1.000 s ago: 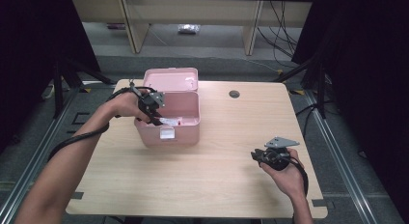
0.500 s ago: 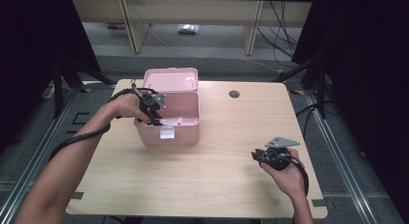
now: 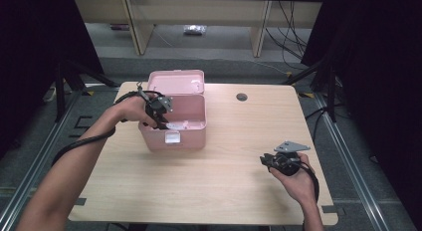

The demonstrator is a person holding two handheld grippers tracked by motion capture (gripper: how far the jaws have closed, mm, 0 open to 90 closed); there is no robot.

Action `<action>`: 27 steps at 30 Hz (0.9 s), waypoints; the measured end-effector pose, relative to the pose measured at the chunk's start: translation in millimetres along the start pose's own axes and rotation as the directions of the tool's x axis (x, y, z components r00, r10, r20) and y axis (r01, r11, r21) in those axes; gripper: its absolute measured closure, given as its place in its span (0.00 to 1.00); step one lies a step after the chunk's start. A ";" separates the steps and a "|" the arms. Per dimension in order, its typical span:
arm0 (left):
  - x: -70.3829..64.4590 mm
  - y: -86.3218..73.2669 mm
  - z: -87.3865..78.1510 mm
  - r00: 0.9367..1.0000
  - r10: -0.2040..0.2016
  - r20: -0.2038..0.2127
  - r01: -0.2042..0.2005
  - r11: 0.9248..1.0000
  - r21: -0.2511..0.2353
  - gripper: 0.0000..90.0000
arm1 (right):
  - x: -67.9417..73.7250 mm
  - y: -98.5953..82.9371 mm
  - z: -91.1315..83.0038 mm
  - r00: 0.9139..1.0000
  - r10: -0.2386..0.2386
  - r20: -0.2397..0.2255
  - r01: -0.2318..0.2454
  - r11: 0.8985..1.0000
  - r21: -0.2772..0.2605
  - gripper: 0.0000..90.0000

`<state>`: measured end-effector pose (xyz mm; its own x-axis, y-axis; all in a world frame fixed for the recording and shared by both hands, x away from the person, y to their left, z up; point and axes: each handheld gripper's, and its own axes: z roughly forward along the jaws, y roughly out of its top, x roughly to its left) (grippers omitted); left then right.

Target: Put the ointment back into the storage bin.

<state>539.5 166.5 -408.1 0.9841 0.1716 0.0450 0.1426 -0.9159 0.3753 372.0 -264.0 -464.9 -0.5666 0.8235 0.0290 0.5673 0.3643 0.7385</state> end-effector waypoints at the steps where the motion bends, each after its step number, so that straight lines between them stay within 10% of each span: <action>1: 0.0 -0.2 0.0 1.000 -0.001 0.001 0.001 1.000 0.001 0.78 | -0.2 -0.1 0.1 1.000 -0.002 0.000 0.002 1.000 -0.001 0.84; 11: 3.6 -0.1 -5.5 1.000 -0.008 -0.020 0.008 0.999 0.033 0.66 | -1.4 0.4 0.8 1.000 -0.004 -0.004 0.004 1.000 -0.003 0.82; 21: 4.3 -1.2 -23.8 0.996 -0.040 -0.078 0.037 0.999 -0.033 0.66 | -1.2 0.6 -0.2 1.000 0.007 0.000 -0.007 1.000 0.000 0.82; 27: -3.2 -7.7 -33.4 0.988 -0.113 -0.109 0.097 0.985 -0.143 0.65 | -1.7 -0.5 0.2 1.000 -0.006 0.010 0.006 1.000 -0.007 0.81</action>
<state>531.7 185.1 -380.2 0.9443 0.3127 0.1028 0.2210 -0.8337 0.5061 372.8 -265.5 -465.5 -0.5639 0.8257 0.0182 0.5600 0.3661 0.7432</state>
